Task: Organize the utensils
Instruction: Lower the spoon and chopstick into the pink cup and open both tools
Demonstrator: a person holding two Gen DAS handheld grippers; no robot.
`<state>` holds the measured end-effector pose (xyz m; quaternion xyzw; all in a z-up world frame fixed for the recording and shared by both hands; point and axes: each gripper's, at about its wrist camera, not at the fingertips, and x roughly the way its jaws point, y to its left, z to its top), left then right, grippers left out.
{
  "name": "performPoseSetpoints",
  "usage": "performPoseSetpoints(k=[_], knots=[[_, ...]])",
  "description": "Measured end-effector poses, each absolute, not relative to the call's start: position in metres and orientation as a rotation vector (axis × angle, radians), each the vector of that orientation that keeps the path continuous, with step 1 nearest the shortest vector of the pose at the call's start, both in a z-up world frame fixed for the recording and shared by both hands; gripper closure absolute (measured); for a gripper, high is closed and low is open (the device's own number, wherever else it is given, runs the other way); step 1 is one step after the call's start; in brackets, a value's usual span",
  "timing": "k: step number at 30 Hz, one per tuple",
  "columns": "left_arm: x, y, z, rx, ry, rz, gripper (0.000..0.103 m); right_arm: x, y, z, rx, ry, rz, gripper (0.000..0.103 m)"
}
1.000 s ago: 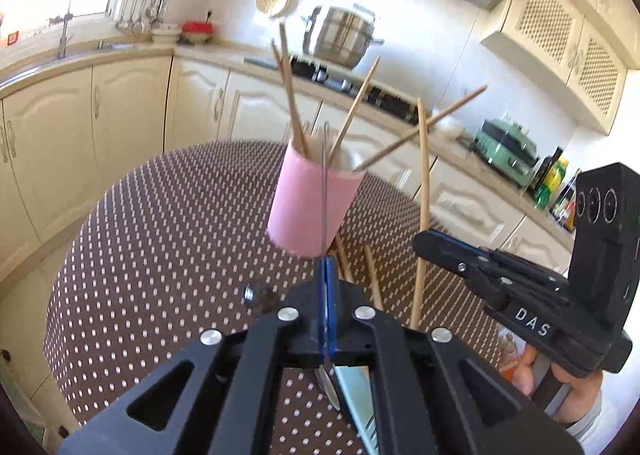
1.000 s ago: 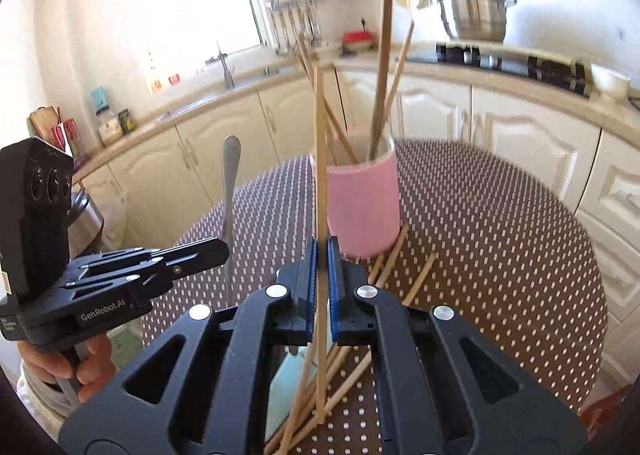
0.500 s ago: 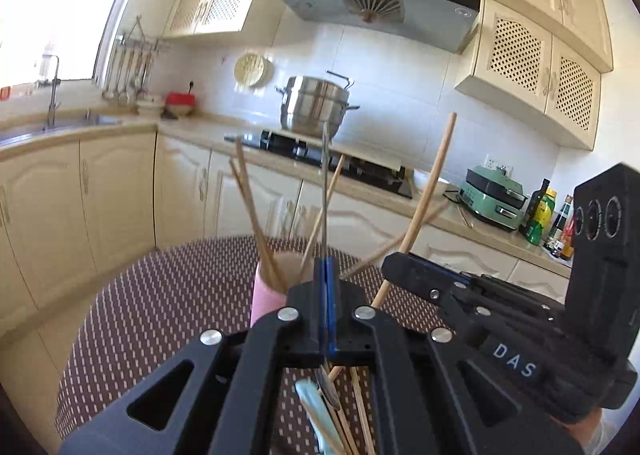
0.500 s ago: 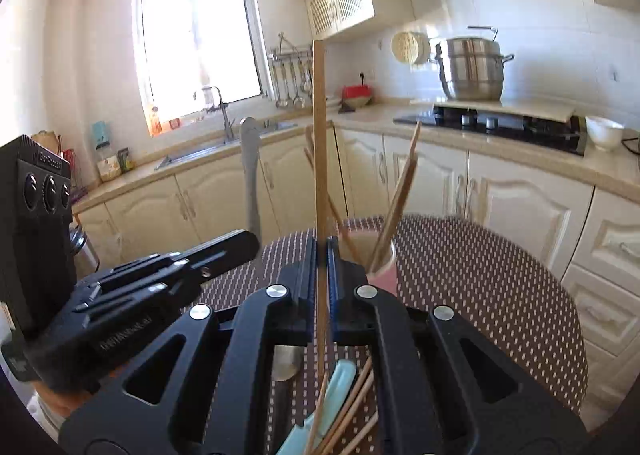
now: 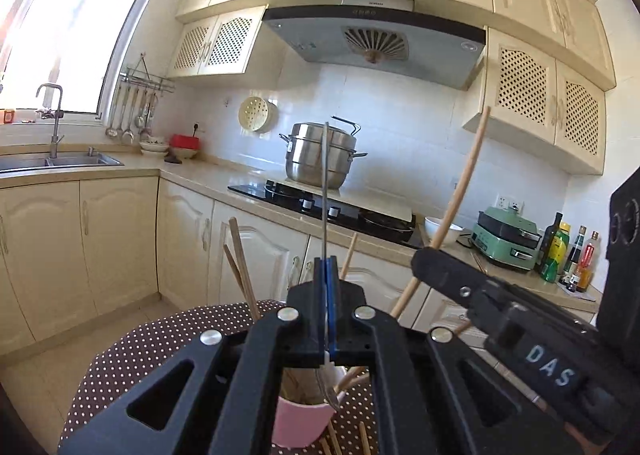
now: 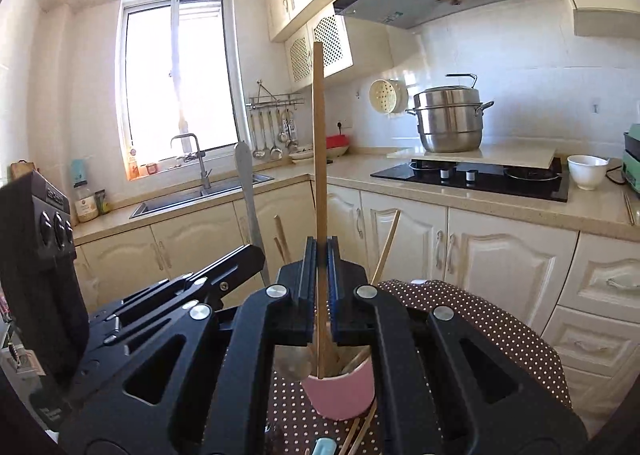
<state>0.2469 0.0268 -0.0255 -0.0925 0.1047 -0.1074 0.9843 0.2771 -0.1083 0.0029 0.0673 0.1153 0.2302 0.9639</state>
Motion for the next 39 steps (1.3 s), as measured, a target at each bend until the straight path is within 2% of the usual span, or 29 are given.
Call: performPoseSetpoints(k=[12, 24, 25, 27, 28, 39], knots=[[0.291, 0.029, -0.054, -0.172, 0.289, -0.158, 0.102, 0.294, -0.100, -0.007, 0.122, 0.237, 0.450, 0.097], [0.294, 0.033, -0.067, -0.187, 0.339, -0.171, 0.100, 0.298, -0.101, -0.011, 0.112, 0.252, 0.453, 0.097], [0.292, 0.033, -0.067, -0.187, 0.339, -0.169, 0.098, 0.299, -0.101, -0.011, 0.113, 0.254, 0.452, 0.097], [0.289, 0.034, -0.065, -0.188, 0.332, -0.164, 0.086, 0.299, -0.100, -0.011, 0.111, 0.258, 0.454, 0.097], [0.285, 0.036, -0.065, -0.187, 0.328, -0.160, 0.076, 0.299, -0.099, -0.011, 0.110, 0.260, 0.453, 0.097], [0.266, 0.044, -0.055, -0.189, 0.317, -0.129, 0.064, 0.296, -0.100, -0.011, 0.104, 0.264, 0.430, 0.096]])
